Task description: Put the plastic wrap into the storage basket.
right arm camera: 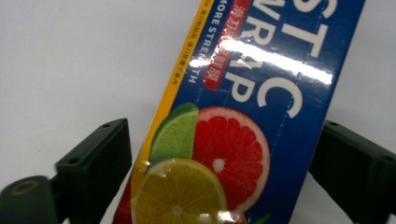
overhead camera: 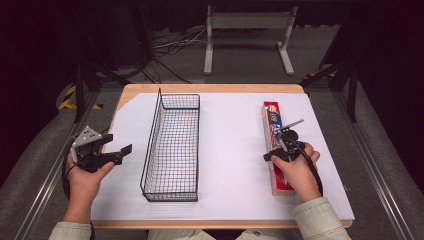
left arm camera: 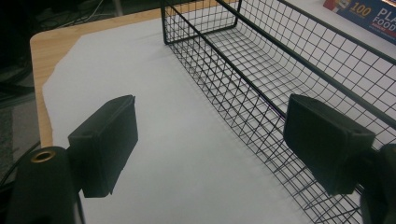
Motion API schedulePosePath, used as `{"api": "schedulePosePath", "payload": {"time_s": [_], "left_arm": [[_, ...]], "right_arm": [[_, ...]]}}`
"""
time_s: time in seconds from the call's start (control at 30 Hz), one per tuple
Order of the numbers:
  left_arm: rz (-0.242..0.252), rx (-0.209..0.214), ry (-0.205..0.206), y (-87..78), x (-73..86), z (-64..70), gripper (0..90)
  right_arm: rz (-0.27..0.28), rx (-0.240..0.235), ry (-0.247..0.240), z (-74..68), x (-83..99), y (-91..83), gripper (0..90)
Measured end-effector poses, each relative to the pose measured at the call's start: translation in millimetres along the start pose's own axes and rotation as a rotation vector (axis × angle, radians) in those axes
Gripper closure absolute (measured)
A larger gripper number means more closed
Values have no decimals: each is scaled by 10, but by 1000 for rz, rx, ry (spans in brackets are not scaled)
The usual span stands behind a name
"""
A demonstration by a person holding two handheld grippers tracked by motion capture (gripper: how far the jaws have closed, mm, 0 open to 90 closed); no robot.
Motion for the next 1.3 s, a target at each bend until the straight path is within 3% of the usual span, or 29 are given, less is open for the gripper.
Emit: {"api": "schedulePosePath", "payload": {"time_s": [0.1, 0.17, 0.3, 0.5, 0.57, 0.6, 0.67, 0.77, 0.9, 0.93, 1.0, 1.03, 1.07, 1.17, 1.23, 1.27, 1.3], "left_arm": [[-3, 3, -1, 4, -1, 2, 186], [-6, 4, 0, 9, -1, 3, 186], [-2, 3, 1, 13, -5, 5, 185], [-10, -24, 9, 13, -19, 3, 172], [-21, -23, 17, 15, -23, 7, 208], [-56, -20, 31, 26, -27, 8, 208], [-74, -36, 32, 19, -39, 1, 281], [-45, -61, 14, -35, -91, -19, 316], [-26, -80, 15, -65, -164, 0, 301], [-11, -35, 18, -66, -192, 5, 325], [1, -15, 22, -61, -239, 24, 313], [12, 2, 72, -53, -291, 53, 327], [17, 21, 96, -42, -317, 67, 319], [14, 42, 123, -28, -373, 94, 292], [-23, 105, 77, -22, -430, 120, 283], [-46, 116, 59, -12, -456, 135, 265], [-63, 104, 80, 1, -488, 146, 233]], "right_arm": [[-14, -9, -13, -19, -5, 17, 168], [-27, 21, -30, -23, 4, 40, 209], [-54, 32, -25, -26, 5, 63, 232], [-85, 100, 19, -72, -8, 48, 315], [-86, 101, 21, -75, -9, 47, 321], [-86, 100, 23, -76, -10, 43, 329], [-87, 114, -10, -40, -14, -1, 388], [-44, 88, -9, 22, -28, -83, 413], [-42, 68, -45, 50, -59, -206, 422], [-37, 72, -65, 49, -72, -243, 422], [-31, 54, -84, 54, -111, -332, 422], [-26, 43, -104, 52, -146, -420, 423], [-18, 42, -116, 50, -163, -465, 422], [-12, 34, -133, 44, -197, -552, 422], [-5, 22, -164, 43, -223, -644, 421], [3, 16, -178, 40, -233, -683, 421], [8, 8, -192, 35, -242, -721, 421]]}}
Point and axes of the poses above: each handheld gripper's, and its own axes: y roughly forward along the jaws, x roughly out of its underside, z roughly to its right, the point moved 3 cm from there along y, roughly forward along the jaws, and after that the axes turned 8 degrees about y, right-handed, at the moved point
